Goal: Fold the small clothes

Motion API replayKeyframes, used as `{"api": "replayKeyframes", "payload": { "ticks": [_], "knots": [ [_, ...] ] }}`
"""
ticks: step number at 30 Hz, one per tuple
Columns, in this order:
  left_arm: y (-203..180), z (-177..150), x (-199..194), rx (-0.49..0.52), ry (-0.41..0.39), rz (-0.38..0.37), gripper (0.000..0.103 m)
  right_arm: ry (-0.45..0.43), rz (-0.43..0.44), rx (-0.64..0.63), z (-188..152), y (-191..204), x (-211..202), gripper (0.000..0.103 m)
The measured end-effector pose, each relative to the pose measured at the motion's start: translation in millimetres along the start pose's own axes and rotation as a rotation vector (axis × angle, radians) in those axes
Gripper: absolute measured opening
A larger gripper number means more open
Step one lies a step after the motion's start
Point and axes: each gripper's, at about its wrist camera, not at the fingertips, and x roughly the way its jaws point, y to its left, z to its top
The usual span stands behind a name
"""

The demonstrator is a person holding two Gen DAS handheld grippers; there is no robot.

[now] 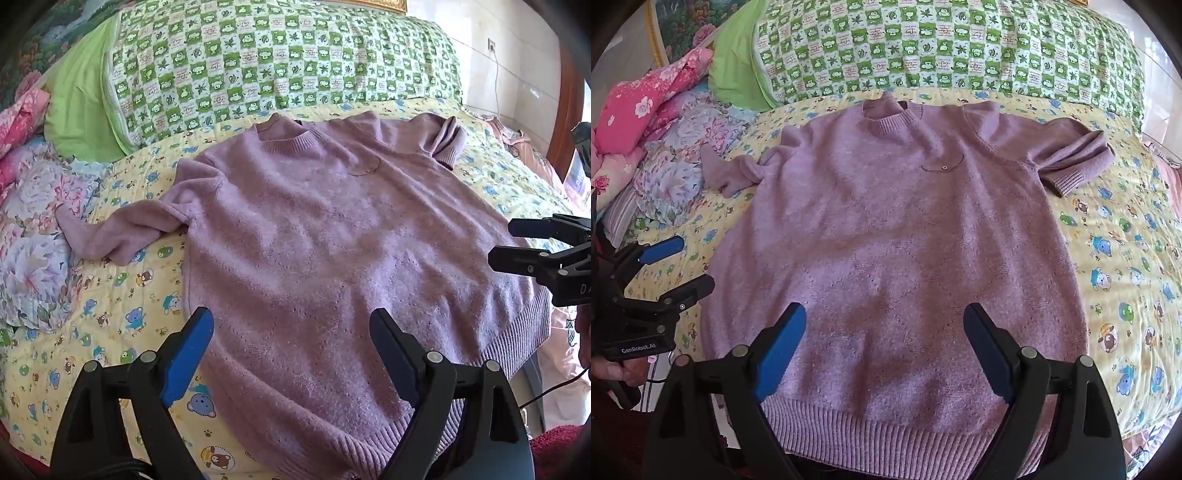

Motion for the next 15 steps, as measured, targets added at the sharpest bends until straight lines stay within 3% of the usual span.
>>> {"api": "replayKeyframes", "payload": {
  "ticks": [15],
  "knots": [
    [1.9,-2.5,4.2,-0.009,0.017,-0.016,0.087,0.006,-0.001,-0.005,-0.3,0.3,3.8,0.087]
  ]
}}
